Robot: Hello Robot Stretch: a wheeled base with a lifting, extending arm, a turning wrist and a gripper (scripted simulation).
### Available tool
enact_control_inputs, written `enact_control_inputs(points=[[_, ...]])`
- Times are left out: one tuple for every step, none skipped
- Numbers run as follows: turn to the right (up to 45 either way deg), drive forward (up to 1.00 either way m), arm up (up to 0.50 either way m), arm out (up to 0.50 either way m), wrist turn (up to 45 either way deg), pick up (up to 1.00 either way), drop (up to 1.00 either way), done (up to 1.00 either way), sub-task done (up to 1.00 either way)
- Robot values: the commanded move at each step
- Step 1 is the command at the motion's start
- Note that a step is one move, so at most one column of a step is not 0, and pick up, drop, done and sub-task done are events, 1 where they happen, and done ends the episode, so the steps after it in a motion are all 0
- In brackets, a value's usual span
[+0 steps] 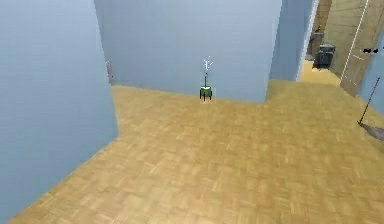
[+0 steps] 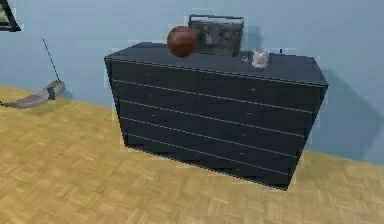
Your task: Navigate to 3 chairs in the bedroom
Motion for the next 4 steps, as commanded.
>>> enact_control_inputs(points=[[-3.0,0.0,0.0,0.0,0.0,0.0,0.0,0.0,0.0],[0.0,0.25,0.0,0.0,0.0,0.0,0.0,0.0,0.0],[21.0,0.0,0.0,0.0,0.0,0.0,0.0,0.0,0.0],[0.0,0.65,0.0,0.0,0.0,0.0,0.0,0.0,0.0]])
